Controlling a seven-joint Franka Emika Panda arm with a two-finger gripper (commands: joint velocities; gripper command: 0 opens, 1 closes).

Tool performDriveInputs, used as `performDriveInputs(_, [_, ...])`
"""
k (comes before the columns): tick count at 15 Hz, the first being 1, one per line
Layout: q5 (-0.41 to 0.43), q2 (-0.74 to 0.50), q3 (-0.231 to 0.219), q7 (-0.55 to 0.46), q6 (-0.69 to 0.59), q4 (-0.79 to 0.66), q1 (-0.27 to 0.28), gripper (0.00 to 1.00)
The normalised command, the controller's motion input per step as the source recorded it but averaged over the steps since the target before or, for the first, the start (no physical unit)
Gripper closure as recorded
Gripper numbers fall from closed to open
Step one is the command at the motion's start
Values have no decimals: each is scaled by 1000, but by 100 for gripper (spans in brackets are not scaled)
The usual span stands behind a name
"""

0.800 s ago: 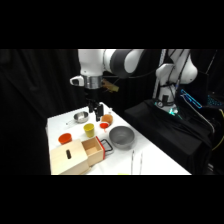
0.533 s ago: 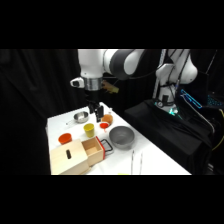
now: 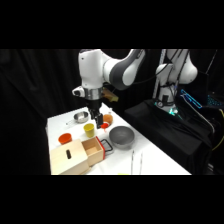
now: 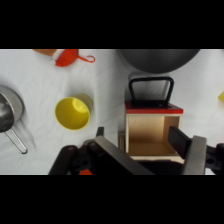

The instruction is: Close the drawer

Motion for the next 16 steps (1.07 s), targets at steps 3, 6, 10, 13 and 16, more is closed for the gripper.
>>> performDriveInputs(3, [58,69,5,121,150,-6,43,0])
performDriveInputs(6, [65,18,7,104,142,-57,54,0])
performDriveInputs(10, [65,-23,7,97,159,-90,59,0])
performDriveInputs(13, [44,-79,-3,106,190,-169,58,0])
performDriveInputs(16, [26,-124,-18,112,251,-243,51,0])
